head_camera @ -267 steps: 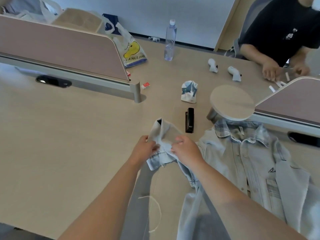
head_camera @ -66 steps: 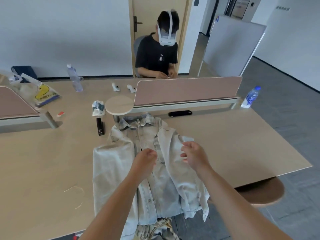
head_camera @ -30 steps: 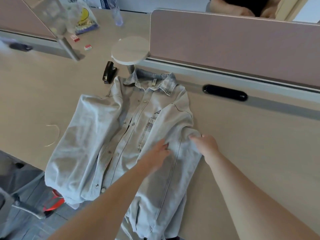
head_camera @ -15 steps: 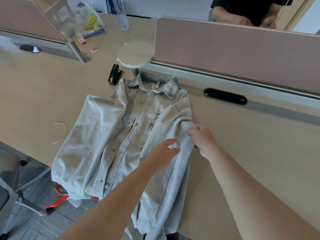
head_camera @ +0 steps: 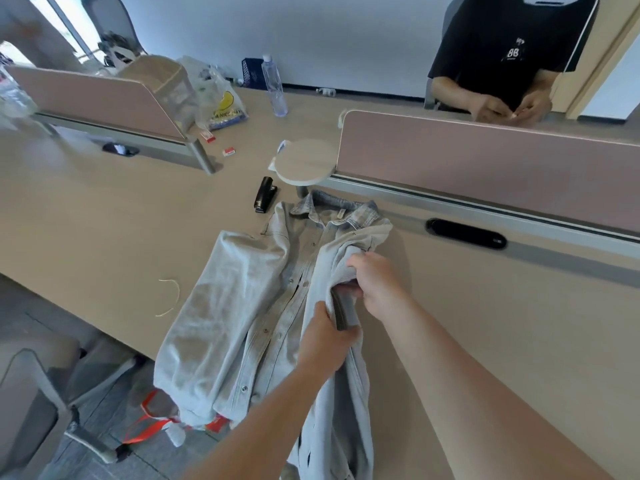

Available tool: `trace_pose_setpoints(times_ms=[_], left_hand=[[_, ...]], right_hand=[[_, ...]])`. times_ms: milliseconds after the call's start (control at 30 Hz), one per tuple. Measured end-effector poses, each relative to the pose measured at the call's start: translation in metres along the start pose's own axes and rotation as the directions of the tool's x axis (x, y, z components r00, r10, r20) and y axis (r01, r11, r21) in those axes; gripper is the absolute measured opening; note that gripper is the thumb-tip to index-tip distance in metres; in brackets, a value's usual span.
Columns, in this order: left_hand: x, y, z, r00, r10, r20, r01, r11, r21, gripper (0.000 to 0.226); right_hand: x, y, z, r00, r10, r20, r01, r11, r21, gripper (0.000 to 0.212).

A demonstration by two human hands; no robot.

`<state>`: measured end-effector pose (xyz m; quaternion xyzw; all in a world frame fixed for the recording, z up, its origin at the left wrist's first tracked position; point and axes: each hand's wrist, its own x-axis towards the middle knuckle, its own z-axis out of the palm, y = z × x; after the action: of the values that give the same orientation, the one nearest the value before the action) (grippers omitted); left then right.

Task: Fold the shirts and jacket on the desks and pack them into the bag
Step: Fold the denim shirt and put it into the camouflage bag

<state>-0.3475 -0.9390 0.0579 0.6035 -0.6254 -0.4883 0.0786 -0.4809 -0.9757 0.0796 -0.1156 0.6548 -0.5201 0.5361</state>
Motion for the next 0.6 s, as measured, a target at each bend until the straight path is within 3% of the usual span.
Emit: trace_pose_setpoints(times_ms=[100,333,467,533,600], left_hand=[[0.007,-0.012,-0.026,0.998,0.012,-0.068,-0.015,0.999,-0.033,0.004],[0.034,-0.033,-0.144,0.994,0.065,0.09,-0.063,0.998,-0.027,0.033],[0.061,-0.049,-0.211,0.987,0.066,0.145,-0.05,0.993,-0.11,0.044],[0.082,-0.059,-0.242,0.986,0.069,0.15,-0.049,0.99,-0.129,0.04],[0.107,-0.071,-0.267,0.994,0.05,0.1,-0.038,0.992,-0.119,0.033]], right_hand=[[0.0,-0.007,0.025,1.0,-0.028,-0.003,0.028,0.999,0.016,0.008],[0.001,-0.019,0.109,0.972,-0.201,-0.121,0.177,0.966,-0.188,0.014],[0.008,-0.025,0.179,0.971,-0.235,-0.037,0.223,0.952,-0.209,0.022],[0.018,-0.025,0.216,0.978,-0.2,0.067,0.208,0.966,-0.156,0.008],[0.034,-0.02,0.246,0.971,-0.132,0.197,0.154,0.983,-0.104,0.022]])
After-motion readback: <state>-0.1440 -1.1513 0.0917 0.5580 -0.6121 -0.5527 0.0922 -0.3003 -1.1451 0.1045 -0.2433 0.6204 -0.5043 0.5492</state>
